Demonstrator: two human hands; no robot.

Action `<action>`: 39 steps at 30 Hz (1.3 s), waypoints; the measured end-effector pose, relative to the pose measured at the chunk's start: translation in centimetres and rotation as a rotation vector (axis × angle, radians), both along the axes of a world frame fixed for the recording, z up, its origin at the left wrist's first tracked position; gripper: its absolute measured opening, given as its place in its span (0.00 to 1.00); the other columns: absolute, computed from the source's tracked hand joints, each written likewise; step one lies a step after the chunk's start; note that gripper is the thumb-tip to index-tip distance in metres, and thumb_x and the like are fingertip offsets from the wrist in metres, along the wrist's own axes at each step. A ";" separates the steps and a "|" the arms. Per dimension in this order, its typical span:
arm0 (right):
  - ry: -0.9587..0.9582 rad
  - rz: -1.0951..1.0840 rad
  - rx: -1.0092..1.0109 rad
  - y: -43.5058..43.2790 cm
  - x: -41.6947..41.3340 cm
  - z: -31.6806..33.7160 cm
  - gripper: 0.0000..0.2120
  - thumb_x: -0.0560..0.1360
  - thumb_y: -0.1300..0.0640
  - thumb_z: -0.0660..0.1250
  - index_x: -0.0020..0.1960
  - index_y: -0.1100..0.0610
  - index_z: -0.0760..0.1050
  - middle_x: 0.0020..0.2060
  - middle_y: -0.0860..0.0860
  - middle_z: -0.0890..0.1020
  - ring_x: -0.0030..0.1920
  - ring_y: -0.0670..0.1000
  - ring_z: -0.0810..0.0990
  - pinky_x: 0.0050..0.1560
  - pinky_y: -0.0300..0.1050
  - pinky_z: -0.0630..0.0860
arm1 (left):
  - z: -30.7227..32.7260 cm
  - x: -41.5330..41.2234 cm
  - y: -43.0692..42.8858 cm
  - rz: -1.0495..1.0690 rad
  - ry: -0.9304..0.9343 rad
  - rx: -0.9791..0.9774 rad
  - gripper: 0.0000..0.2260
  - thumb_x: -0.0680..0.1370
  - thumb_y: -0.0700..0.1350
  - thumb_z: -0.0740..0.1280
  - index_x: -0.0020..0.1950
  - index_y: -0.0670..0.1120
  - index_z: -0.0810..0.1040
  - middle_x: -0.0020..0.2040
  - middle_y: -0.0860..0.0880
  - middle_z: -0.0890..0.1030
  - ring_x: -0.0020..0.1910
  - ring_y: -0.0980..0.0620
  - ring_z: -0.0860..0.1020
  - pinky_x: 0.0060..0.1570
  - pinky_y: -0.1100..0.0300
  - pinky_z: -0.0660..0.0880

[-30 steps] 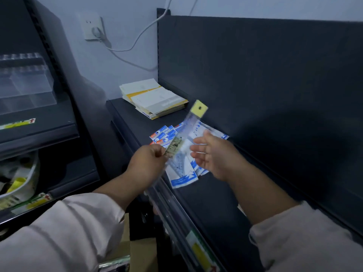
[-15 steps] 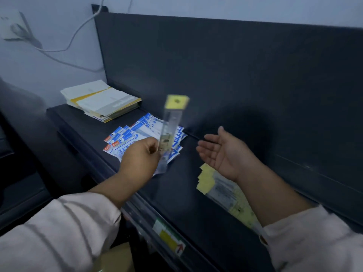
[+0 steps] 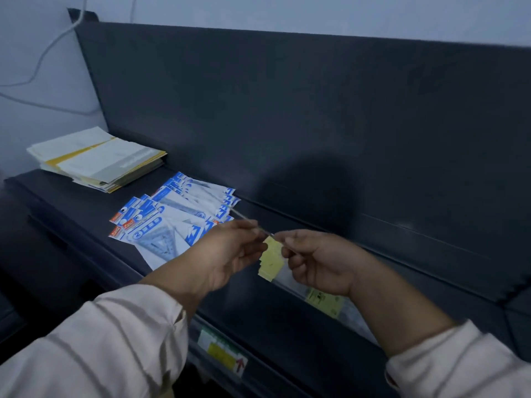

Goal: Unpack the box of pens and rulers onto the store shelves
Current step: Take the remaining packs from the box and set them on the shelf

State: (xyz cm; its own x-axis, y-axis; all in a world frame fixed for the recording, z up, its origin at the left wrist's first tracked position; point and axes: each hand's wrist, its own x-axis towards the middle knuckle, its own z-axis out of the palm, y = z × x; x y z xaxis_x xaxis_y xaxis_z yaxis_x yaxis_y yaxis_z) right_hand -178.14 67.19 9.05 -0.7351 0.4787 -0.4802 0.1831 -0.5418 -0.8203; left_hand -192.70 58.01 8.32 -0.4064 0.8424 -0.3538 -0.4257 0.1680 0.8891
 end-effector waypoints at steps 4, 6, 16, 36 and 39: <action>-0.190 -0.073 0.342 -0.2 1.5 -0.9 0.09 0.79 0.65 0.62 0.56 0.56 0.76 0.36 0.52 0.79 0.31 0.45 0.75 0.35 0.38 0.73 | -1.4 0.1 -0.5 0.056 0.203 -0.169 0.06 0.78 0.37 0.64 0.54 0.43 0.74 0.40 0.46 0.78 0.35 0.50 0.76 0.35 0.61 0.74; -0.318 -0.068 0.533 -0.2 2.5 -1.3 0.10 0.77 0.64 0.64 0.56 0.54 0.77 0.38 0.50 0.80 0.35 0.45 0.76 0.37 0.39 0.73 | -2.3 -0.3 -1.2 0.050 0.407 -0.222 0.11 0.77 0.37 0.66 0.59 0.42 0.74 0.41 0.45 0.77 0.36 0.49 0.76 0.34 0.60 0.73; -0.614 -0.122 0.819 -2.1 7.5 -3.5 0.08 0.75 0.66 0.66 0.50 0.55 0.77 0.40 0.49 0.76 0.36 0.47 0.74 0.34 0.38 0.71 | -2.1 0.1 -6.7 -0.236 1.262 -0.303 0.17 0.77 0.47 0.66 0.66 0.48 0.72 0.60 0.49 0.77 0.57 0.51 0.75 0.51 0.63 0.68; -0.532 0.274 1.583 -22.5 -1.7 -2.9 0.19 0.78 0.54 0.64 0.69 0.55 0.71 0.66 0.53 0.72 0.67 0.56 0.69 0.65 0.49 0.68 | -1.7 -3.0 -31.0 -0.037 1.529 -0.435 0.19 0.74 0.44 0.66 0.65 0.46 0.72 0.57 0.43 0.74 0.59 0.42 0.73 0.57 0.52 0.71; -0.456 0.372 1.645 -26.2 -4.3 -3.5 0.20 0.78 0.54 0.64 0.69 0.56 0.71 0.66 0.55 0.73 0.66 0.56 0.70 0.66 0.49 0.67 | -2.3 -4.1 -35.7 0.025 1.536 -0.509 0.19 0.76 0.46 0.66 0.66 0.48 0.71 0.58 0.44 0.73 0.59 0.42 0.73 0.57 0.52 0.71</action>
State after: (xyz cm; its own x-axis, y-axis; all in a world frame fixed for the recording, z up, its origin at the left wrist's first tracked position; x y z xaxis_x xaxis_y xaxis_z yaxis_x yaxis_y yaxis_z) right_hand -182.44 40.95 5.56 -0.8652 0.4894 0.1088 0.4466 0.8509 -0.2766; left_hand -196.80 22.31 6.01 -0.6330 0.7590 0.1524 0.7593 0.5703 0.3135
